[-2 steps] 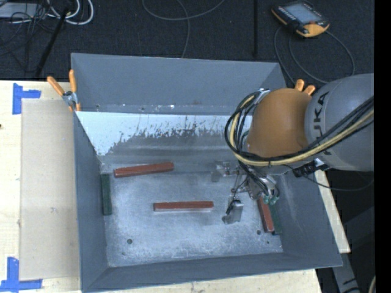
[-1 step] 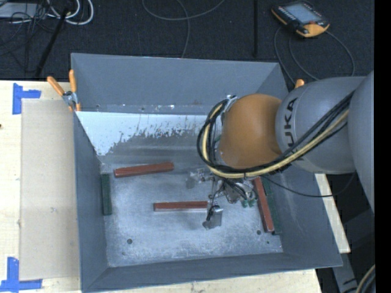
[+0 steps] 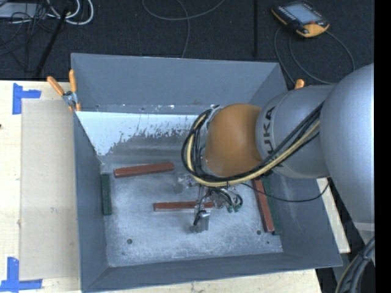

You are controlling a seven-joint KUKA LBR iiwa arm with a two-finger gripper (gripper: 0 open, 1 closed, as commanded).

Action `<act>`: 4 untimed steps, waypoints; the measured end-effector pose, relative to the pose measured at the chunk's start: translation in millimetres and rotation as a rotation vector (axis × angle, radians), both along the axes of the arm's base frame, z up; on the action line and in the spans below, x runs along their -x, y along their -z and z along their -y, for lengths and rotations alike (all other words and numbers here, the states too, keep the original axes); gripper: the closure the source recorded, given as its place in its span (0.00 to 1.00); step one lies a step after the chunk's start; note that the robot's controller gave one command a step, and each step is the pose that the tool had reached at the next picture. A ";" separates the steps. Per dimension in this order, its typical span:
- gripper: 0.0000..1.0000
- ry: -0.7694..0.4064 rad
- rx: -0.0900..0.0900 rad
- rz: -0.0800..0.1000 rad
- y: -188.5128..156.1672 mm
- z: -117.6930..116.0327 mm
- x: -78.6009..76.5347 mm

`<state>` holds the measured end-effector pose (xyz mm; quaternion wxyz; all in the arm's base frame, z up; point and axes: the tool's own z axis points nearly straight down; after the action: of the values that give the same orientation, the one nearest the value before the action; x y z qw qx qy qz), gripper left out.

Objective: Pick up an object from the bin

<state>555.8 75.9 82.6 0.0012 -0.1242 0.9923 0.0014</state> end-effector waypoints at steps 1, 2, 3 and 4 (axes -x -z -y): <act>1.00 0.250 0.003 -0.003 13.1 16.5 -5.0; 1.00 0.249 0.003 -0.003 13.1 16.4 -5.0; 1.00 0.090 0.003 -0.003 -185.4 -1.0 12.0; 1.00 0.087 0.001 0.007 -192.7 -1.8 10.6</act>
Offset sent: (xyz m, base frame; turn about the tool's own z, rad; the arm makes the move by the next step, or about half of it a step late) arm 0.0000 0.0000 0.0000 0.0000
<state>545.2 77.7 275.2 0.0048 -0.0810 0.9967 0.0004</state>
